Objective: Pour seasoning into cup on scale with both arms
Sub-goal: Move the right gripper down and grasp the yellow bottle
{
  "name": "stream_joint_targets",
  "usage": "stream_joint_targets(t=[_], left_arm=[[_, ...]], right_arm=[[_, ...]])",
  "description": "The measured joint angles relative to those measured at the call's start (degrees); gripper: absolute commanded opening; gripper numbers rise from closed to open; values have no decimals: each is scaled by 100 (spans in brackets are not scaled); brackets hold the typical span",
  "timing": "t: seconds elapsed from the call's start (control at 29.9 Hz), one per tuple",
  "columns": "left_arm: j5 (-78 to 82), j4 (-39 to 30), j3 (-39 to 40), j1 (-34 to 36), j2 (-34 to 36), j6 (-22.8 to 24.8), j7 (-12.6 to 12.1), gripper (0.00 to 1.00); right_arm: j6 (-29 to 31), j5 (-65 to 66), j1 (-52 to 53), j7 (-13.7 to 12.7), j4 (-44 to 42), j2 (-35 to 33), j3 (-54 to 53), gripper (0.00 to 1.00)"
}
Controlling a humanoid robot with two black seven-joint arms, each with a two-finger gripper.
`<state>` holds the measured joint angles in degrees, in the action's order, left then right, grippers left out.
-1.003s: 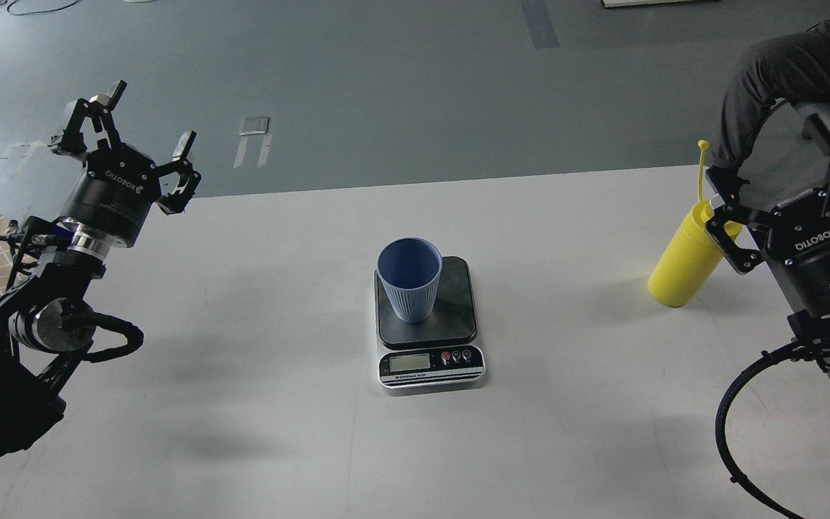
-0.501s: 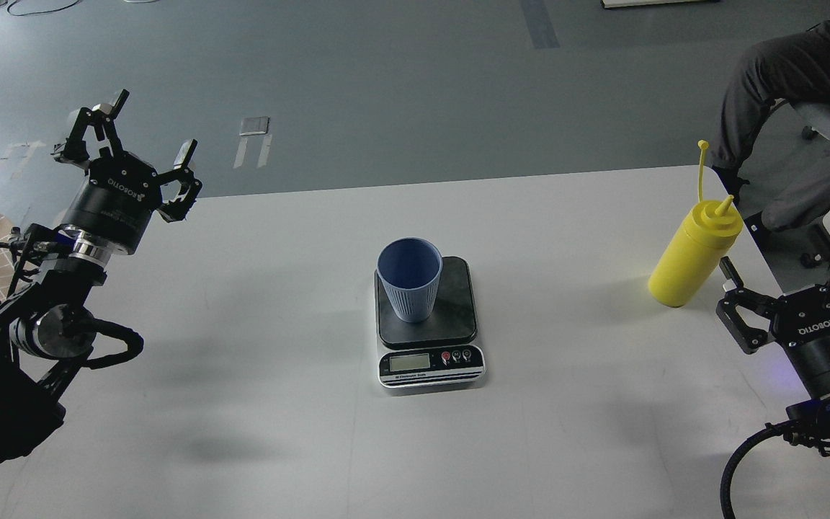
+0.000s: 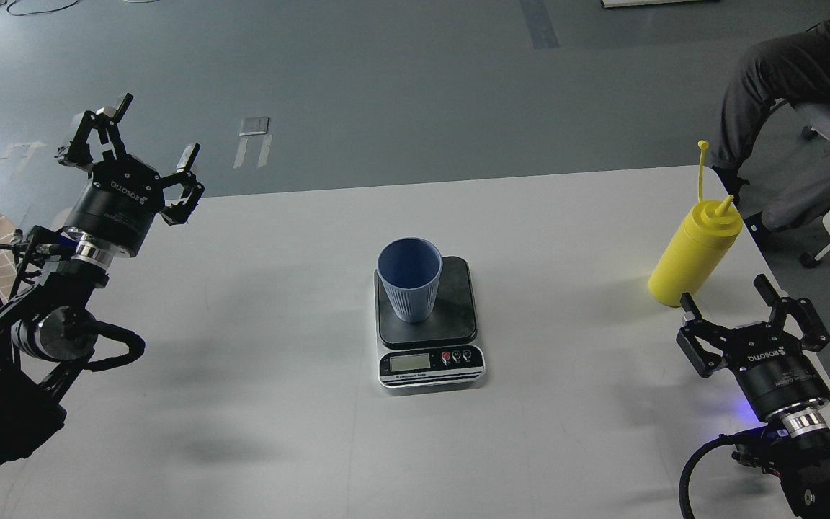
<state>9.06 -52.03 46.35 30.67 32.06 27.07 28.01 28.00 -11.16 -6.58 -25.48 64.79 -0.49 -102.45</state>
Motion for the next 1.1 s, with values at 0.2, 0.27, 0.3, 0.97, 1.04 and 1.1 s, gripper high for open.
stream_joint_targets(t=[0.2, 0.27, 0.3, 0.97, 1.04, 1.1], left_arm=[[0, 0, -7, 0, -6, 0, 0, 98], [0, 0, -8, 0, -6, 0, 0, 98], [0, 0, -9, 0, -6, 0, 0, 98], [0, 0, -12, 0, 3, 0, 0, 98], [0, 0, -12, 0, 3, 0, 0, 98], [0, 0, -12, 0, 3, 0, 0, 98]], right_arm=[[0, 0, 306, 18, -265, 13, 5, 100], [0, 0, 369, 23, -302, 12, 2, 100], [0, 0, 411, 24, -343, 11, 0, 100], [0, 9, 1399, 55, -1488, -58, -39, 98], [0, 9, 1524, 61, -1678, -59, -38, 97], [0, 9, 1601, 67, -1813, -62, -39, 91]])
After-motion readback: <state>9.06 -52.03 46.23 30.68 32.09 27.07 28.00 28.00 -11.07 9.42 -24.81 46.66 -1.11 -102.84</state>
